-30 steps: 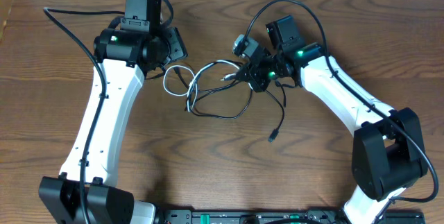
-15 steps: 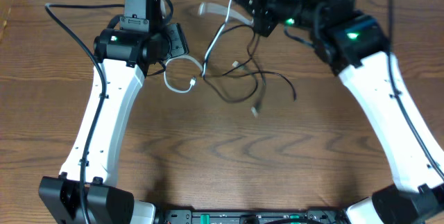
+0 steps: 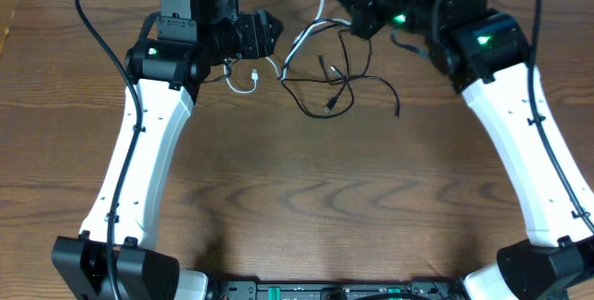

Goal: Untangle cables

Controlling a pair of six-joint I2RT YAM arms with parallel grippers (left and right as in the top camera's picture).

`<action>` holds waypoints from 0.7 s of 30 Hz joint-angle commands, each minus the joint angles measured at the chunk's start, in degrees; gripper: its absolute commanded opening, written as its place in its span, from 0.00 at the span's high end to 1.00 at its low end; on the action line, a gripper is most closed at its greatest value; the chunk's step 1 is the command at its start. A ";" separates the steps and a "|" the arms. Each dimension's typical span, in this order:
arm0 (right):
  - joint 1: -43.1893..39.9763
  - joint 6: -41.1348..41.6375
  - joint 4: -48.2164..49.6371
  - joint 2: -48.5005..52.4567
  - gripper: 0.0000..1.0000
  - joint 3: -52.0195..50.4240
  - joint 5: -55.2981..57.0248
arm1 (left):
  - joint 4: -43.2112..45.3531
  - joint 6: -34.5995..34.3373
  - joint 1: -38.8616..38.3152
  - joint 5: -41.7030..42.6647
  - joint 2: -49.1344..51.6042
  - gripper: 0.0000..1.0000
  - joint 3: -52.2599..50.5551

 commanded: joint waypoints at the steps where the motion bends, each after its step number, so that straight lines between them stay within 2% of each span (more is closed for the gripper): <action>1: -2.54 3.56 -0.46 -0.37 0.99 -0.07 0.33 | 1.27 2.43 0.20 8.63 -1.07 0.38 0.83; 8: -3.98 3.63 -1.09 -0.37 0.99 -0.07 -1.79 | 3.63 4.00 -1.44 15.45 -1.05 0.38 0.83; 17: -3.98 3.65 -2.40 -0.37 0.99 -0.07 -2.01 | 6.73 5.27 -8.07 10.75 0.59 0.38 0.83; 21: -3.98 3.65 -3.02 -0.37 0.99 -0.07 -2.21 | 9.66 5.27 -9.81 10.60 3.30 0.41 0.83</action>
